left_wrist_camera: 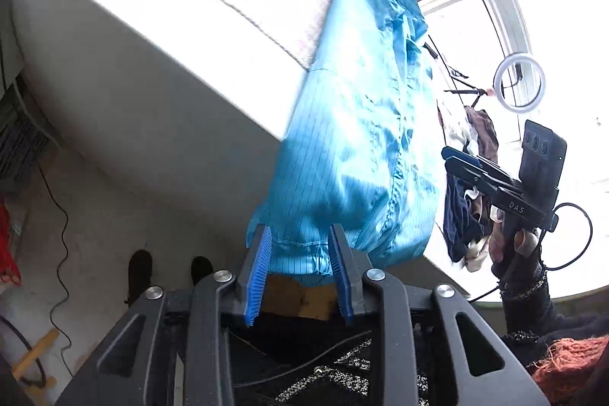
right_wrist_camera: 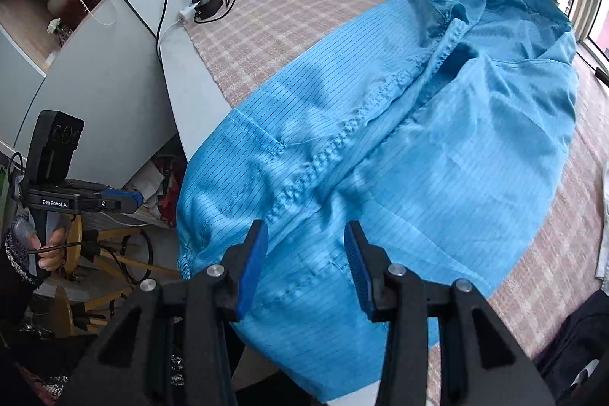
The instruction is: Fold clothes
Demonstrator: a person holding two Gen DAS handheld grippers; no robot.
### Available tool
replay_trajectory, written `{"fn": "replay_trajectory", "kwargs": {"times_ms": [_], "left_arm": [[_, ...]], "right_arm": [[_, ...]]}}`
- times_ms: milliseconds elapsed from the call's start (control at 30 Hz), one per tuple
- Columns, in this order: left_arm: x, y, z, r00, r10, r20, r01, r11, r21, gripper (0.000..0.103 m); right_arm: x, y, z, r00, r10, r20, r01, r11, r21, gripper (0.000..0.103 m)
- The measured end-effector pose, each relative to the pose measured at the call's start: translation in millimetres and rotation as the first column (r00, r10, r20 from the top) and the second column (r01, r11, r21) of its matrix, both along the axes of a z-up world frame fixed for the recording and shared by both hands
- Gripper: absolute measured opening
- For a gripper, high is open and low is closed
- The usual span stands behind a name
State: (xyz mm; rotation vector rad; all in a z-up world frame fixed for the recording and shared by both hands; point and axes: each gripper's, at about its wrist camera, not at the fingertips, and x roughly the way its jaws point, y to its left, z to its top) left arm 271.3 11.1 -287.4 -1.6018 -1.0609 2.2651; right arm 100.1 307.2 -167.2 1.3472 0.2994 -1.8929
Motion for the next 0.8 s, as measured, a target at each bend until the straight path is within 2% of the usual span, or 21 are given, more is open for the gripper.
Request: {"fn": "replay_trajectory", "kwargs": {"times_ms": [133,233,400,500,600,700,800], "left_arm": [[-36.4,6.3,5.8,0.983,-0.186,0.006,0.186,0.980,-0.075,0.031],[-45.9,3.5,-3.1,0.959,-0.281,0.036,0.282,0.958,-0.053,0.030],[-54.9,3.7,-18.6,0.910,-0.411,0.044,0.413,0.910,-0.040,0.031],[-59.8,14.5,-21.6,0.877,-0.478,0.041,0.479,0.876,-0.050,0.031],[-61.6,27.2,-27.7,0.846,-0.531,0.047,0.533,0.845,-0.047,0.033],[-68.0,36.5,-32.7,0.838,-0.544,0.043,0.546,0.837,-0.044,0.034],[-72.7,37.0,-34.8,0.845,-0.534,0.032,0.535,0.845,-0.023,0.034]], "right_arm": [[21.3,62.8,-7.6,0.978,-0.205,0.047,0.206,0.979,-0.005,0.047],[54.8,67.1,-26.7,0.944,-0.321,0.080,0.322,0.947,0.004,0.047],[97.7,62.9,-56.4,0.868,-0.484,0.110,0.485,0.874,0.014,0.047],[113.0,61.2,-71.9,0.829,-0.546,0.120,0.547,0.837,0.024,0.047],[112.5,59.7,-90.1,0.805,-0.579,0.130,0.578,0.815,0.045,0.047],[106.7,59.6,-98.3,0.793,-0.598,0.119,0.597,0.801,0.045,0.047],[101.4,58.3,-100.8,0.800,-0.587,0.125,0.589,0.808,0.025,0.047]]}}
